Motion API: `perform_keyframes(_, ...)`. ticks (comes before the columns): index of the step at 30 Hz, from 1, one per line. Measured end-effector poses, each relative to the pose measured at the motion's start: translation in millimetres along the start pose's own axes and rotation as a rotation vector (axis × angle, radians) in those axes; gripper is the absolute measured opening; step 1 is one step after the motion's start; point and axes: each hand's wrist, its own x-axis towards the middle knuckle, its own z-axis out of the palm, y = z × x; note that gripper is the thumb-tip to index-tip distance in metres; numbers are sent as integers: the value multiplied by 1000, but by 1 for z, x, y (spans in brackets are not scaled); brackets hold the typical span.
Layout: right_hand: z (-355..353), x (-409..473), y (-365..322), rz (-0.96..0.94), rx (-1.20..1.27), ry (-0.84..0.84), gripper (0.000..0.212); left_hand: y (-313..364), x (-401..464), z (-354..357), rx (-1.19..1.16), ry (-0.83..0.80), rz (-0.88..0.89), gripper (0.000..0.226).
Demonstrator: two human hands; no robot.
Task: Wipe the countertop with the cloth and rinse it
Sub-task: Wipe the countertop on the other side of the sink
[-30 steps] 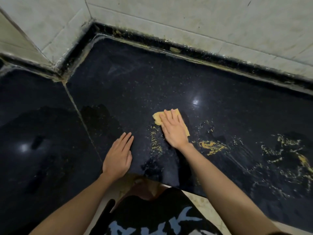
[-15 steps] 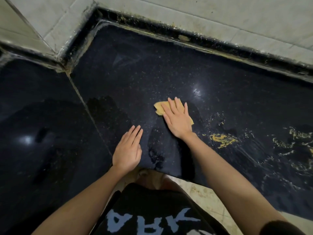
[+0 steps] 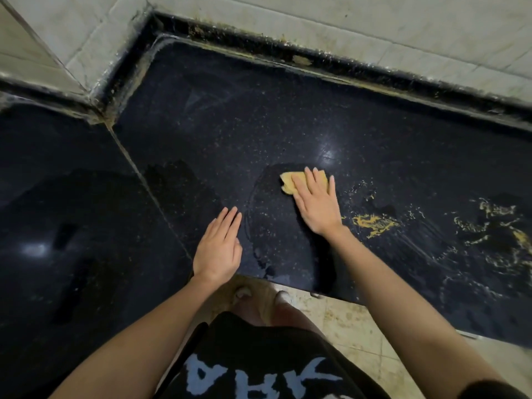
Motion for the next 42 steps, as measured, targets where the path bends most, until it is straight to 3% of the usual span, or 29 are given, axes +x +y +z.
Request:
perform_keyframes(3,-1,20,-21,54,53,25,51,1,0,0,0,0,-2,55)
perform_keyframes(9,21,-72,-59,-385,96,84,44,1,1,-2,3,6,9,55)
perform_keyframes(12,26,-97,-37,-475,136,55,41,1,0,-2,5,12,9,55)
perform_keyframes(14,26,-83,-22,-363,120,90,41,1,0,-1,14,13,9,55)
perform_keyframes(18,12,-32,-26,50,198,132,51,1,1,-1,18,10,10,56)
perform_keyframes(21,11,-22,-49,155,221,141,53,1,1,0,14,13,12,55)
perform_keyframes(27,25,-96,-64,-261,131,128,42,0,0,1,-6,35,20,55)
perform_keyframes(32,27,-107,-52,-160,174,143,40,0,0,1,-58,38,26,56)
perform_keyframes(34,27,-99,-65,-120,166,147,41,-1,0,0,-183,71,21,56)
perform_keyframes(37,26,-90,-96,-295,99,121,42,-9,-8,-7,-361,122,24,54)
perform_keyframes(42,31,-95,-110,-474,89,102,42,-28,-23,-15,-353,160,-2,52)
